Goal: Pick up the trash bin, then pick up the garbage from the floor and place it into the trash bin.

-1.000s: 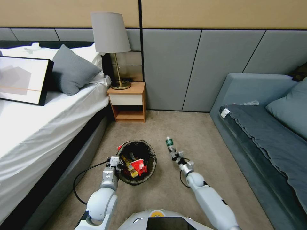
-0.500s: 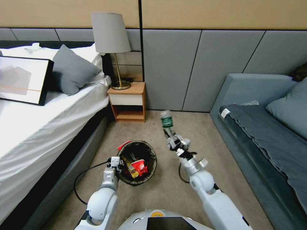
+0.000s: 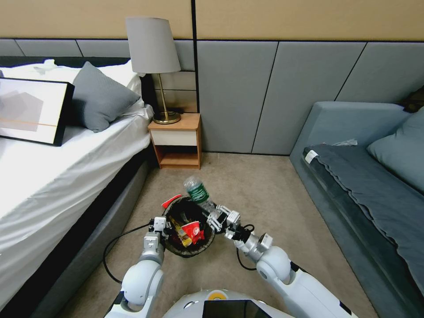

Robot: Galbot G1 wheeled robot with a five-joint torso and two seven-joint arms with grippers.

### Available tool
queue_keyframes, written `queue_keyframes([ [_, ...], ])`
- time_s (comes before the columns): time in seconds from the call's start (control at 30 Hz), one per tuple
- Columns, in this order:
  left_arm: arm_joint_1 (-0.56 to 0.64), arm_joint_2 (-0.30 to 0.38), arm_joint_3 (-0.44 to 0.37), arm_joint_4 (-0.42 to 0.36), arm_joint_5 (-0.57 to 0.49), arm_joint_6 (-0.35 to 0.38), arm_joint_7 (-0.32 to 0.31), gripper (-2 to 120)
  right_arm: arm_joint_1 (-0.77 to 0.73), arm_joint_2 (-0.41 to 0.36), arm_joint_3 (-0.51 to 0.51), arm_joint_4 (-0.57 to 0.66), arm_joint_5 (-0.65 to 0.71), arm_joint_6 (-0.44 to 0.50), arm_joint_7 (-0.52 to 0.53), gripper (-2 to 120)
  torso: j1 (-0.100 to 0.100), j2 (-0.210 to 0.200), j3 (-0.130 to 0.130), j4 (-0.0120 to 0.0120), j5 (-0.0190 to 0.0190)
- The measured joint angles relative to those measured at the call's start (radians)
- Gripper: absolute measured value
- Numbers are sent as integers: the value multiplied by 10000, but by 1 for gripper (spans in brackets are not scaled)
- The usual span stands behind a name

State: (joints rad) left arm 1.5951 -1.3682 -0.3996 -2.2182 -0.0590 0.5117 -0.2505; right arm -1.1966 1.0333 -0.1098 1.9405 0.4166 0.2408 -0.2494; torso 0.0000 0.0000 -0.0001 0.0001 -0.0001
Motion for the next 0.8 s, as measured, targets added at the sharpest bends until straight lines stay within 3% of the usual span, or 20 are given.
queue_keyframes([
  [0.57,64,-250,163,-134,135,-74,11,0,456,747,-203,-1611,-7,203,-45,24,0,0,0,-1,0],
  [0.8,69,-249,144,-226,137,-75,12,0,409,835,-186,-1669,-126,138,-3,43,0,0,0,-1,0],
])
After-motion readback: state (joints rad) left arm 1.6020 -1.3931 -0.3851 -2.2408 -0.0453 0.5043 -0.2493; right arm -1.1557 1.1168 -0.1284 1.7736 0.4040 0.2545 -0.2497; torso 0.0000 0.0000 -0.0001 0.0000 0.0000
